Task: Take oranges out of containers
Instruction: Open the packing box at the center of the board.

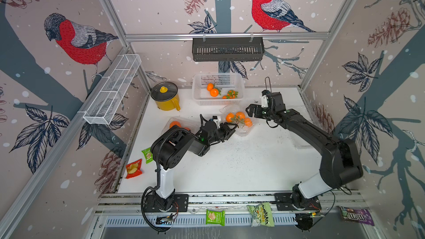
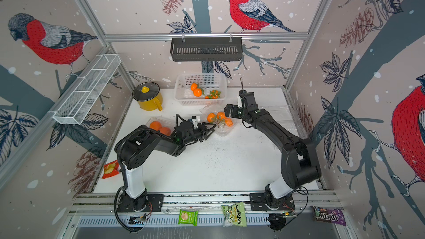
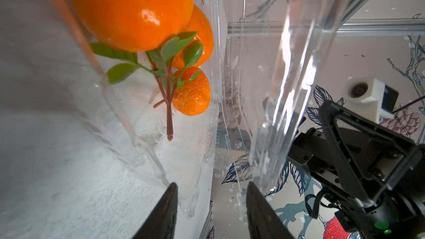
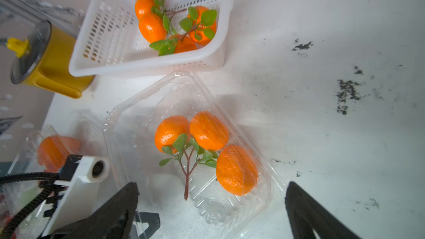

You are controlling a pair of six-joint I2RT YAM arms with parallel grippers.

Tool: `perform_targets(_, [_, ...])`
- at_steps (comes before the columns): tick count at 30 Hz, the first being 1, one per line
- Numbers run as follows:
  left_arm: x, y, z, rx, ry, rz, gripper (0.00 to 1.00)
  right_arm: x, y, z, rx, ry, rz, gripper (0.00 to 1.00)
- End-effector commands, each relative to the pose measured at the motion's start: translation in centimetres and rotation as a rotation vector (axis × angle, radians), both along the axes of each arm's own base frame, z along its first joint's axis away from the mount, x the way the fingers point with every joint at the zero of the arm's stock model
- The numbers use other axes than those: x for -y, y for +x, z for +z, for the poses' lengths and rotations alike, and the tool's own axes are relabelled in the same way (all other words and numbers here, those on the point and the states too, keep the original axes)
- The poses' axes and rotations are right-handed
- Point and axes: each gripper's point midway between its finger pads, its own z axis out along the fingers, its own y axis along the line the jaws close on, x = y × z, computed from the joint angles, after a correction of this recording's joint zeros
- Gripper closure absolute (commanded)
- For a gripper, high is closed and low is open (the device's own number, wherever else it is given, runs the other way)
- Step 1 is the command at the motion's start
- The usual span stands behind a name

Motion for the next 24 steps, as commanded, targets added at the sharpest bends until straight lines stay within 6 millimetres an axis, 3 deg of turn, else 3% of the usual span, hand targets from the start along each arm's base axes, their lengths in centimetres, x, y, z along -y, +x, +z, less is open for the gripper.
perform_targets(1, [0.5, 0.4, 1.9, 0.039, -0.054, -0.009, 0.52, -0.6, -1.9, 2.2, 0.016, 0.203, -0.036, 0.00])
perform_targets(4, [0.5, 0.6, 2.4, 0.040, -0.059, -0.009, 0.52, -0.8, -4.0, 1.2, -0.033, 0.289, -0.029, 0.00])
perform_targets(8, [0.3, 1.2, 3.1, 0.049, -0.045, -0.013, 0.52, -0.3, -4.8, -0.1, -0.064, 0.303, -0.024, 0.00])
perform_targets(14, [0.0, 2.5, 4.6, 0.078, 0.010, -0.017, 0.51, 2.1, -5.6, 0.9, -0.007, 0.285, -0.048, 0.00])
perform_targets(19, [2.4, 5.1, 6.7, 0.142, 0.099, -0.088, 0.51, 2.7, -7.3, -2.9, -0.086, 0.266, -0.062, 0.00])
perform_targets(24, [4.2, 7.8, 6.9, 0.158, 0.131, -0.111, 0.51, 1.6, -9.5, -6.5, -0.139, 0.292, -0.066, 0.00])
